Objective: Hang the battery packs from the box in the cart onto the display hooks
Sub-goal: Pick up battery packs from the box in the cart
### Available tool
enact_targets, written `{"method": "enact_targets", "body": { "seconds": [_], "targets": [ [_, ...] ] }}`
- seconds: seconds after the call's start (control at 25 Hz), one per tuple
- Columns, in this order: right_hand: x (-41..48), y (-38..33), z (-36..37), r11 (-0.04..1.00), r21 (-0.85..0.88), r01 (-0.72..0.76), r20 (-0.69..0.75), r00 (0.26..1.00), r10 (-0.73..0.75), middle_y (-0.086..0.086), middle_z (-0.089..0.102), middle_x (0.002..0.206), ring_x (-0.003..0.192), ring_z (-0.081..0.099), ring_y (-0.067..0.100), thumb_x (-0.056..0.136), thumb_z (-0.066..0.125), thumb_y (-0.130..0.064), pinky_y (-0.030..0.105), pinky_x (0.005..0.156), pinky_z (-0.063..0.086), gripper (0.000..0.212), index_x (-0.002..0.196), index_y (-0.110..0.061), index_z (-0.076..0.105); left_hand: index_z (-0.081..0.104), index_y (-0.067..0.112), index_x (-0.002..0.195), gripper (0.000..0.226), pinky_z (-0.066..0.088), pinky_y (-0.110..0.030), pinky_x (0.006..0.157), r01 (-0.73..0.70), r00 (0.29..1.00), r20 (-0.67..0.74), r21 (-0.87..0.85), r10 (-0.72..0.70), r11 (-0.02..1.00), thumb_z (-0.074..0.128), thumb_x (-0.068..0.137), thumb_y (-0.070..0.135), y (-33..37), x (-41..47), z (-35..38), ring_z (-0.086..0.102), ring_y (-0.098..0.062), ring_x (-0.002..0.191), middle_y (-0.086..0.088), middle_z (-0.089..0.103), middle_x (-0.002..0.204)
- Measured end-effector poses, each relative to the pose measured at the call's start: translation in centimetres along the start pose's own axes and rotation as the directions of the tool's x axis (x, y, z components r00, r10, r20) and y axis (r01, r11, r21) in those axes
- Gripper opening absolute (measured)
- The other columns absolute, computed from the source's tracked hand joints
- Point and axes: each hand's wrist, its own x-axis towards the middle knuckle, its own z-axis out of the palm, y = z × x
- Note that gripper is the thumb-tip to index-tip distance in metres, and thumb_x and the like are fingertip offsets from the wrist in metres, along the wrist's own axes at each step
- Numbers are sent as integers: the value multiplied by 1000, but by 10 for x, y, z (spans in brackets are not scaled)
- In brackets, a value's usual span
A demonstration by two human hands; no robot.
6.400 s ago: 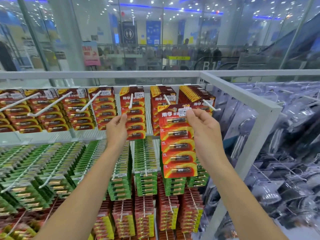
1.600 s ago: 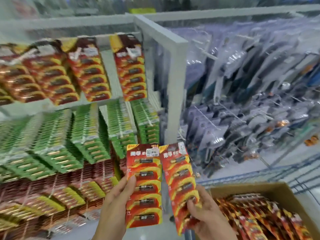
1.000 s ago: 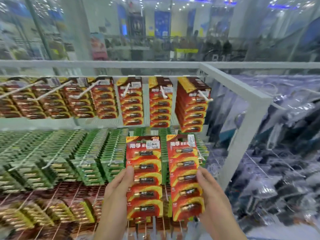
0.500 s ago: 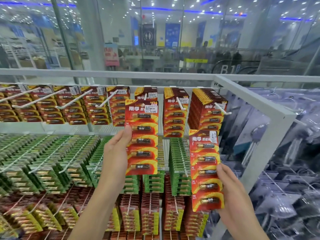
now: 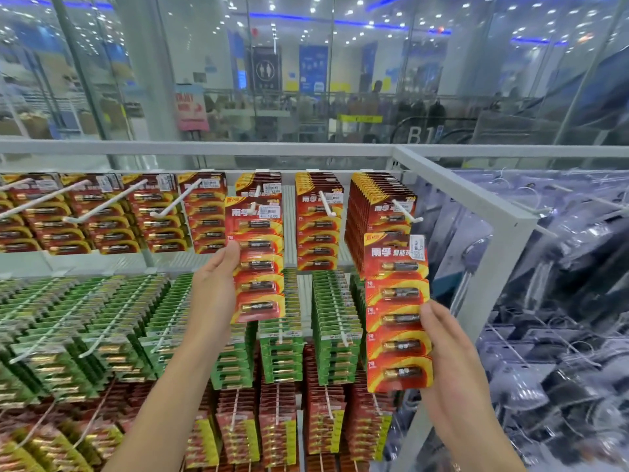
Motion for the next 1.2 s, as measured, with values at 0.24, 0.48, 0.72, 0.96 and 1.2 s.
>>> {"method": "enact_targets", "body": {
  "seconds": [0.24, 0.48, 0.72, 0.96, 1.2],
  "targets": [
    [15, -21, -5, 987, -57, 148, -114, 982, -153, 4, 77, 105, 85, 75, 19, 101, 59, -33, 41, 75, 57, 25, 118, -18, 70, 72, 22, 113, 30, 64, -42, 73, -14, 1000, -13, 72, 15, 997, 50, 108, 42, -2, 51, 6, 79, -23, 87, 1, 81, 98],
    [28, -24, -4, 987, -73, 143, -142, 978, -153, 2, 79, 103, 86, 77, 19, 103, 59, -31, 38, 72, 59, 22, 118, -21, 71, 72, 26, 110, 28, 61, -36, 72, -34, 998, -44, 94, 39, 995, 48, 109, 40, -9, 72, 17, 79, -18, 85, 3, 81, 96],
    [65, -13, 3, 983, -123, 137, -218, 963, -161, 3, 79, 99, 80, 77, 17, 104, 60, -31, 34, 64, 60, 15, 108, -24, 73, 72, 25, 105, 30, 60, -32, 60, -52, 995, -80, 82, 58, 995, 46, 110, 39, -16, 77, 22, 79, -18, 77, 3, 81, 92],
    [120, 3, 18, 941, -264, 211, -257, 925, -280, -4, 77, 101, 93, 76, 21, 105, 56, -38, 44, 77, 63, 19, 110, -29, 72, 76, 26, 97, 18, 63, -39, 71, -67, 983, -167, 22, 70, 998, 63, 102, 38, -23, 89, 24, 80, -21, 82, 5, 81, 90],
    [148, 16, 10, 927, -321, 191, -285, 914, -287, -7, 79, 94, 88, 76, 15, 98, 65, -46, 43, 81, 61, 22, 101, -26, 75, 77, 27, 90, 11, 64, -43, 84, -115, 968, -224, 17, 116, 993, 72, 98, 32, -34, 99, 18, 78, -19, 90, 3, 80, 95]
  ]
}}
